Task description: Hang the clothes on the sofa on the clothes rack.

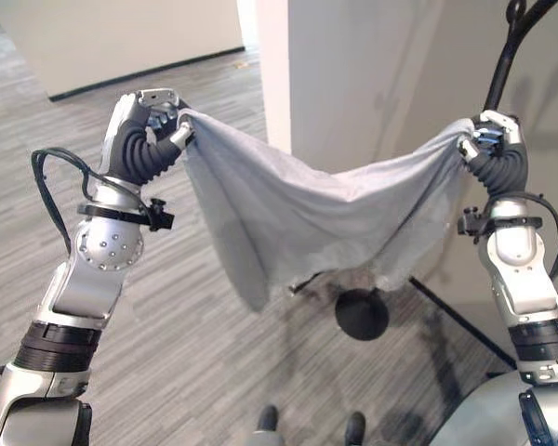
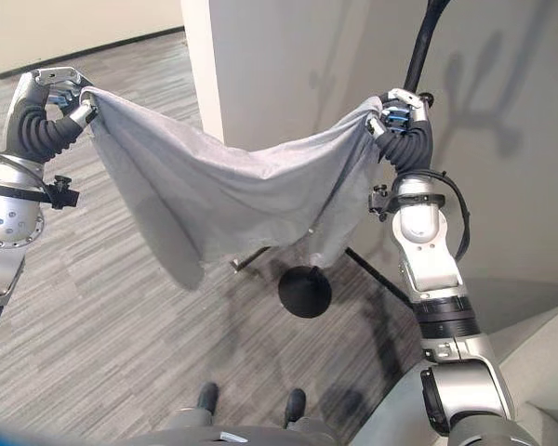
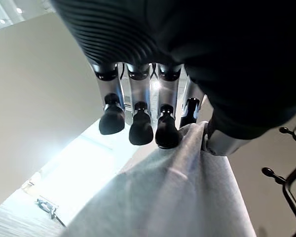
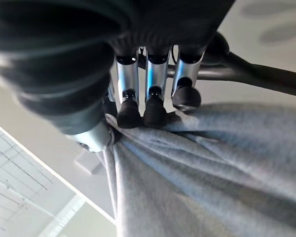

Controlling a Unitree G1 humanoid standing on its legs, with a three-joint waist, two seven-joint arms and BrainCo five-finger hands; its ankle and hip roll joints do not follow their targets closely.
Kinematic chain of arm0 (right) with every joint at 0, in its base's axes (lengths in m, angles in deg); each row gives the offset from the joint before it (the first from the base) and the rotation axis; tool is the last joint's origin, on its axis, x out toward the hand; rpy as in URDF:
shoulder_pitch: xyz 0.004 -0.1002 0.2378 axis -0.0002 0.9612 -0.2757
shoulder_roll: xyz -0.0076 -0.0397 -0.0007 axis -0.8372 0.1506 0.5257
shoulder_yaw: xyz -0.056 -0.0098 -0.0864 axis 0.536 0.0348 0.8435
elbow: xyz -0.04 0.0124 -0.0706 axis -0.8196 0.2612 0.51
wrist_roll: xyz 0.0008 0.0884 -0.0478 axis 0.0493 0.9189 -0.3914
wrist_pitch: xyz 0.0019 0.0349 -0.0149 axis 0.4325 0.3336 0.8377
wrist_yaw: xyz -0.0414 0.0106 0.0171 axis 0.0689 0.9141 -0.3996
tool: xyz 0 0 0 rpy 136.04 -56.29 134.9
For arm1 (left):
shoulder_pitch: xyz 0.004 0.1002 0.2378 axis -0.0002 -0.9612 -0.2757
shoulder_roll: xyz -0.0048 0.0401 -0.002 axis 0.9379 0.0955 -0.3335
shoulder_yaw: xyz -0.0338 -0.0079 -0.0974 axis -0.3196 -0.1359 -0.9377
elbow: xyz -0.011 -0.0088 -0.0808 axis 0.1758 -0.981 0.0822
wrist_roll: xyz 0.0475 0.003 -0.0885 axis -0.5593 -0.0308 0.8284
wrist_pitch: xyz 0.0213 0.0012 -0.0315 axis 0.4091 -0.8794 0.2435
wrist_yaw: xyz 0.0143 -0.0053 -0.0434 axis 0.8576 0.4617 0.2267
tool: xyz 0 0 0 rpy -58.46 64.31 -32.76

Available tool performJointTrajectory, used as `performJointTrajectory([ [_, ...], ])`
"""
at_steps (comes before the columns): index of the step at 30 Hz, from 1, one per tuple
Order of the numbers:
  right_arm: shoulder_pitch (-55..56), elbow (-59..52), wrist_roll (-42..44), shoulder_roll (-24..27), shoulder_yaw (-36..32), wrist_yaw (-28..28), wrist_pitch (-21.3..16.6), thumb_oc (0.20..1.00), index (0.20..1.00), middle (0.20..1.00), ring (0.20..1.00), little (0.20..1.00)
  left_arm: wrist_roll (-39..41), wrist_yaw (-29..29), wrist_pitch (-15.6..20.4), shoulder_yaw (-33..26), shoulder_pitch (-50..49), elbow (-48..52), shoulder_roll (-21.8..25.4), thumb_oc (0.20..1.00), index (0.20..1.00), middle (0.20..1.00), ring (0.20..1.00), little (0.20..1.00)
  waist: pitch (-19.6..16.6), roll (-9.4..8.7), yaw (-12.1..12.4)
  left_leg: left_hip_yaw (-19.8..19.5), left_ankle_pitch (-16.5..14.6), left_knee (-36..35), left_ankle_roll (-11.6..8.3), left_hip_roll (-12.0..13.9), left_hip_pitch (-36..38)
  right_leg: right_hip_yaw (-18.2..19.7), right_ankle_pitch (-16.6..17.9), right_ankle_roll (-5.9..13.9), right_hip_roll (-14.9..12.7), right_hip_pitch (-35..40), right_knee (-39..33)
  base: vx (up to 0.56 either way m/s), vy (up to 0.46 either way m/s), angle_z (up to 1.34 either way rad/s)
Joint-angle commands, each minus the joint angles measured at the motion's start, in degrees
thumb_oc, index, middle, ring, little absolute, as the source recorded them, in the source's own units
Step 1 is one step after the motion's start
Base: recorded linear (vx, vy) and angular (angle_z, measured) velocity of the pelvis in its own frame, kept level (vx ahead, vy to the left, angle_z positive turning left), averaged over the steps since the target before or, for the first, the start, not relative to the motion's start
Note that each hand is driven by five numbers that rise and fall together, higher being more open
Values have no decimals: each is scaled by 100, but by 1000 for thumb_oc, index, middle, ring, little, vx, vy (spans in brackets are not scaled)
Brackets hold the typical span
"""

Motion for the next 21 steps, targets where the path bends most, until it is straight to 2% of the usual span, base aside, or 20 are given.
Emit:
performJointTrajectory([
  [1, -239, -154, -69, 107, -110, -15, -190, 200, 200, 200, 200, 200, -58, 170, 218, -79, 37, 146, 1, 200, 200, 200, 200, 200, -623, 100, 137, 369, -117, -364, 236, -520, 120, -27, -269, 676, -342, 174, 97, 84, 187, -2],
  [6, -251, -67, -148, 85, -74, -5, -103, 200, 200, 200, 200, 200, -22, 92, 182, -102, -42, 159, 18, 200, 200, 200, 200, 200, -629, 47, 181, 476, -186, -359, 319, -566, 278, -37, -178, 651, -478, 263, 190, 38, 133, -9],
  [8, -227, -24, -182, 49, -98, 28, -55, 200, 200, 200, 200, 200, -50, 53, 171, -219, -168, 202, 84, 200, 200, 200, 200, 200, -572, 12, 273, 570, -247, -346, 340, -496, 423, -11, -220, 692, -583, 159, 516, 34, 44, -35],
  [12, -227, -75, -214, 82, -125, -3, -65, 200, 200, 200, 200, 200, -23, 81, 192, -304, -212, 251, 94, 200, 200, 200, 200, 200, -555, 33, 255, 625, -260, -329, 340, -388, 479, 169, -169, 697, -716, 115, 578, 7, -83, -28],
  [13, -280, -160, -243, 142, -227, -91, -126, 200, 200, 200, 200, 200, -28, 142, 201, -214, -8, 242, 112, 200, 200, 200, 200, 200, -593, 49, 181, 651, -233, -324, 272, -258, 381, 527, -119, 736, -802, 135, 486, -2, -179, -7],
  [16, -216, -248, -229, 103, -330, -108, -149, 200, 200, 200, 200, 200, -36, 157, 209, -226, -28, 233, 93, 200, 200, 200, 200, 200, -669, 0, 244, 752, -245, -357, 215, -206, 351, 442, -19, 783, -851, 233, 190, 50, -170, 3],
  [18, -68, -458, -276, 125, -466, -94, -164, 200, 200, 200, 200, 200, -68, 186, 198, -266, -27, 212, 53, 200, 200, 200, 200, 200, -742, -5, 112, 802, -205, -380, 94, -107, 327, 530, -131, 838, -732, 235, 98, 91, -163, 0],
  [21, -9, -528, -278, 140, -538, -111, -171, 200, 200, 200, 200, 200, -63, 200, 205, -223, 43, 183, 28, 200, 200, 200, 200, 200, -749, -12, 76, 780, -193, -380, 51, -83, 307, 519, -193, 818, -687, 239, 97, 41, -85, 13],
])
